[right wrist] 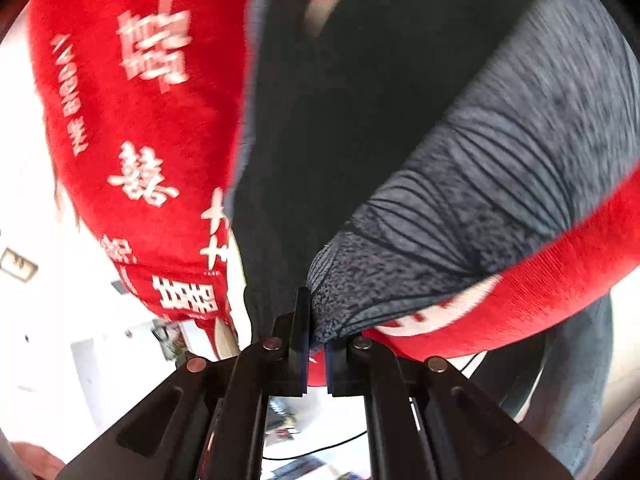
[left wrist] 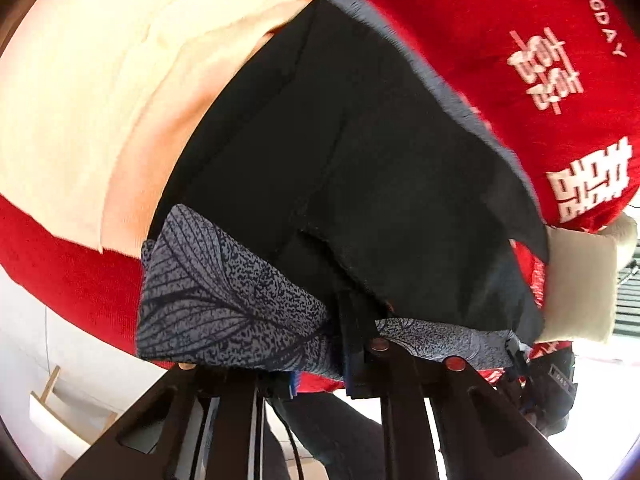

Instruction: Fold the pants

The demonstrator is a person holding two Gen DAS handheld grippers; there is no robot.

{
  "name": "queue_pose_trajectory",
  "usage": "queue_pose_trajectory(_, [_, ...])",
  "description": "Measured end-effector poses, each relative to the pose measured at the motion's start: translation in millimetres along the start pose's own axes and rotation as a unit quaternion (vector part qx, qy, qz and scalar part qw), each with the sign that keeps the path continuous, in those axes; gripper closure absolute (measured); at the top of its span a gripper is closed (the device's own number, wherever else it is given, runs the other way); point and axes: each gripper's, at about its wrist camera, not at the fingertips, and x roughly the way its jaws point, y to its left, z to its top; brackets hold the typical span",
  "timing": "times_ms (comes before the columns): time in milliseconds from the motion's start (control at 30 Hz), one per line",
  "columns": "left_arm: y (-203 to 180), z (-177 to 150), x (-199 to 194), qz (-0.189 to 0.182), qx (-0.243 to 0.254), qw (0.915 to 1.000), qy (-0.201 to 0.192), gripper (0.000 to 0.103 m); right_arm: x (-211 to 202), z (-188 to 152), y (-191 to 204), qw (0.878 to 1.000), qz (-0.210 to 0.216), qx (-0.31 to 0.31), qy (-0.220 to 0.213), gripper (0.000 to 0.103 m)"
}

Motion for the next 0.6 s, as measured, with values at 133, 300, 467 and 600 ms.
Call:
queue_pose_trajectory(133, [-17, 13, -21, -0.018, 0.01, 0.9997, -0.013, 0.087, -12, 18, 47, 0.998, -0.013, -0.063, 0.006, 0.097])
queue_pose_trajectory(300, [-42, 54, -44, -0.037, 0.023, 0.9983, -0.039, 0.087, -11, 54, 91, 0.994, -0.018, -0.107, 0.02, 0.097])
queue_pose_trajectory(467, [-70, 113, -38, -0.04, 0.024, 0.997, -0.062, 0.087, 14, 110, 124, 0.989, -0.024, -0.14, 0.053, 0.097])
queue_pose_trajectory(600, [-82, 171, -10, -0.017, 0.017, 0.9971, -0.072, 0.087, 58, 171, 142, 0.985, -0.028, -0.144, 0.095, 0.097])
